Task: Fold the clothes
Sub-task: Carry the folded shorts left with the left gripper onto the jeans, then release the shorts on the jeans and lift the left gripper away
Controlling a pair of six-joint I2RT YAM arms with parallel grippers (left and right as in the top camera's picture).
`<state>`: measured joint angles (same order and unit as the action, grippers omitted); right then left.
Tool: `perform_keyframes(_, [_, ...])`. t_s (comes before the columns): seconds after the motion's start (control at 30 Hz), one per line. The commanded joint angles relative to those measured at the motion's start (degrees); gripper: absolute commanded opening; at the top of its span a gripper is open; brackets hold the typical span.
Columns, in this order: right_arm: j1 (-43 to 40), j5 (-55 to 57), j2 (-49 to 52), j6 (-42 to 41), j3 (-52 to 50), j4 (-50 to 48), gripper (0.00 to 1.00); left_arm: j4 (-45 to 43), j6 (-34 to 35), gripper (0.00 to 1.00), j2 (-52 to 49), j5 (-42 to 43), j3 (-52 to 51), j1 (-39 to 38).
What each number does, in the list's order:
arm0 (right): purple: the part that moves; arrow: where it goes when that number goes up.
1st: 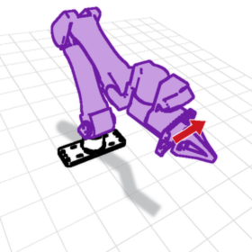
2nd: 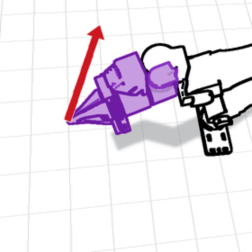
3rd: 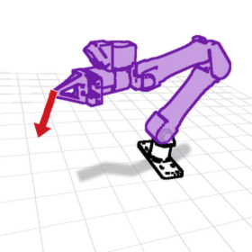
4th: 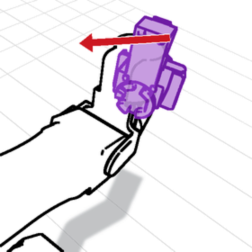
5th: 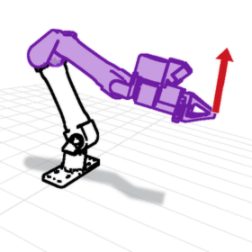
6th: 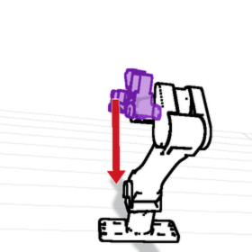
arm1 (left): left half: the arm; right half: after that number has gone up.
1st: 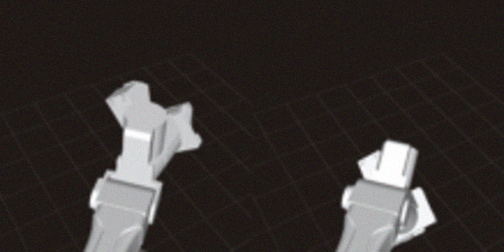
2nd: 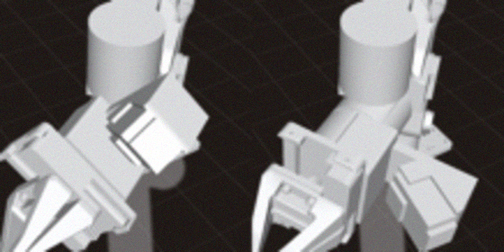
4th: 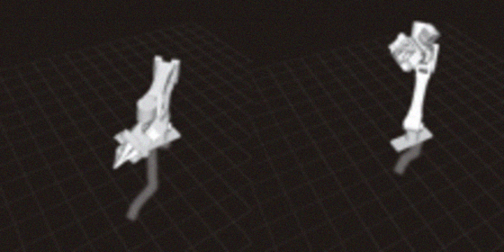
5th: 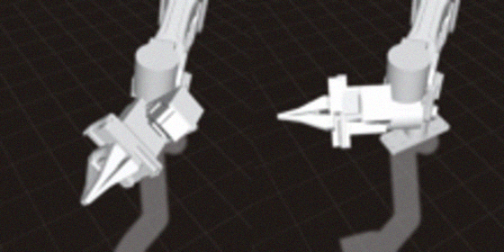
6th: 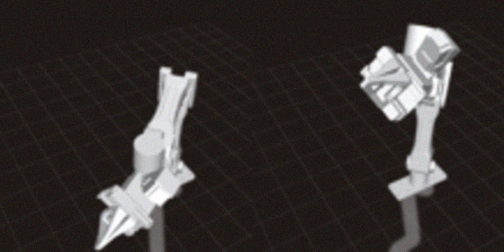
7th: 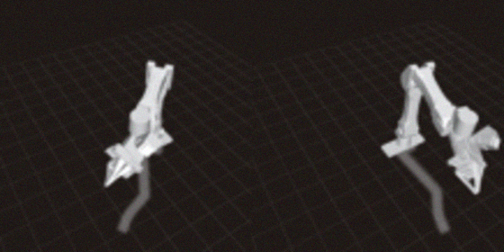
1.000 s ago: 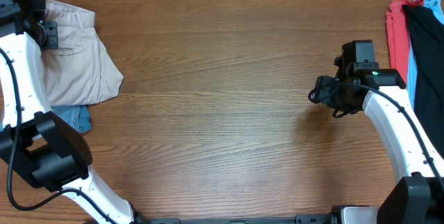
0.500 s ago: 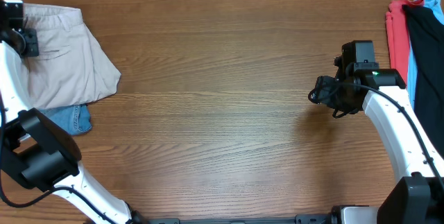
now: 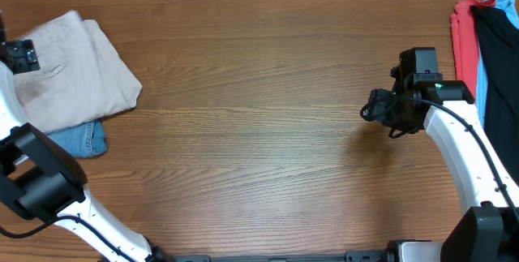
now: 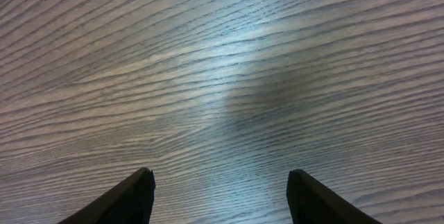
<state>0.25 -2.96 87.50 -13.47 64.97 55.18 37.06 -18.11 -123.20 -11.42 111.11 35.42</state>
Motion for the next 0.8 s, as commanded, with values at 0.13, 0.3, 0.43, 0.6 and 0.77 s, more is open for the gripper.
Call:
perform_keyframes(0.13, [-0.22,0.33,-0.50,0.02,0.90,-0.37,0.65,3.78,6.60,1.00,4.81,8.39,0.98,-2.54])
perform_keyframes(0.3, [-0.22,0.33,-0.50,0.02,0.90,-0.37,0.67,8.70,6.84,1.00,7.98,15.74,0.98,-8.41])
perform_keyframes(0.43, [-0.22,0.31,-0.50,0.04,0.90,-0.44,0.85,12.35,7.72,1.00,10.75,15.54,0.98,-15.34])
perform_keyframes(0.6, [-0.22,0.24,-0.50,0.02,0.90,-1.07,1.00,18.16,12.90,1.00,13.84,15.54,0.98,-25.33])
perform_keyframes(0.77, [-0.22,-3.67,-0.50,3.98,0.92,-4.22,1.00,25.44,20.22,1.00,14.21,19.34,0.98,-33.22])
